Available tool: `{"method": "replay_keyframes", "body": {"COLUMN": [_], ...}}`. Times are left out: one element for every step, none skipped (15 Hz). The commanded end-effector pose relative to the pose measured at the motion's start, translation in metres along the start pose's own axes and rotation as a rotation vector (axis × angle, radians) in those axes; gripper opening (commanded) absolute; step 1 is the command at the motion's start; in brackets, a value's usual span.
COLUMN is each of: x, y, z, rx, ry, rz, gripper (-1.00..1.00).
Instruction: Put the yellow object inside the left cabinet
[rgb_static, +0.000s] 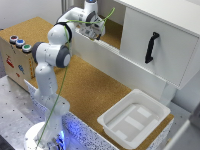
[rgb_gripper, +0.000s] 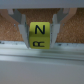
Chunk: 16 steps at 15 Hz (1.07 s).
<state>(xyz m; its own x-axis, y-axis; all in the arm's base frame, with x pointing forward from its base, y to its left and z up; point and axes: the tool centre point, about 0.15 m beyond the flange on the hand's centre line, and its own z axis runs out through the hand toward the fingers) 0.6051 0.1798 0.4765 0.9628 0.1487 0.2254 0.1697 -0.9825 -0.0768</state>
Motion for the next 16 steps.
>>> {"method": "replay_keyframes", "body": {"x": [0.07, 0.075, 0.078, 0.081, 0.08, 0.074, 0.063, 0.048, 0.028, 0.009, -0.011, -0.026, -0.053, -0.077, -0.107, -0.131], "y": [0.001, 0.002, 0.002, 0.0, -0.001, -0.002, -0.003, -0.005, -0.009, -0.01, -0.011, -0.01, -0.007, -0.001, 0.007, 0.013], "z": [0.012, 0.014, 0.016, 0.017, 0.018, 0.017, 0.014, 0.008, 0.0, -0.008, -0.013, -0.017, -0.022, -0.024, -0.024, -0.021], "rx": [-0.057, -0.057, -0.061, -0.073, -0.084, -0.082, -0.077, -0.072, -0.083, -0.083, -0.081, -0.072, -0.059, -0.036, -0.017, 0.002], "ry": [-0.175, -0.167, -0.158, -0.157, -0.157, -0.136, -0.11, -0.079, -0.034, -0.01, -0.001, 0.0, 0.007, -0.004, -0.017, -0.039], "rz": [0.049, 0.053, 0.056, 0.054, 0.057, 0.059, 0.051, 0.038, 0.016, -0.009, -0.044, -0.069, -0.095, -0.117, -0.135, -0.143], "gripper": [-1.0, -1.0, -1.0, -1.0, -1.0, 1.0, 1.0, 1.0, 1.0, 1.0, 1.0, 1.0, 1.0, 1.0, 1.0, 1.0]}}
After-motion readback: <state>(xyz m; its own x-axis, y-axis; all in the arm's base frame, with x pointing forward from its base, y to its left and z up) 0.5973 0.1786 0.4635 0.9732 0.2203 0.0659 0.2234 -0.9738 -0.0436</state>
